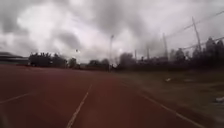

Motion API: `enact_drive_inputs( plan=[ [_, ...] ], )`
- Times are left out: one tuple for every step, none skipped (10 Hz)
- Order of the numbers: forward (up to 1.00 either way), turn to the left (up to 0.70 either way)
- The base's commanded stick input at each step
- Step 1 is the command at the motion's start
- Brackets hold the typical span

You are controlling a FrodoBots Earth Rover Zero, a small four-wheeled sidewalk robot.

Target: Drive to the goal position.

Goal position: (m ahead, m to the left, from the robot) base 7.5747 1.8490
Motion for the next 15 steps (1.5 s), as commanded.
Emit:
enact_drive_inputs(
  plan=[
    [1.0,0.0],
    [1.0,0.0],
    [1.0,0.0],
    [1.0,0.0],
    [1.0,0.0],
    [1.0,0.0],
    [1.0,0.0],
    [1.0,0.0],
    [1.0,0.0],
    [1.0,0.0],
    [1.0,0.0],
    [1.0,0.0],
    [1.0,0.0],
    [1.0,0.0],
    [1.0,0.0]
  ],
)
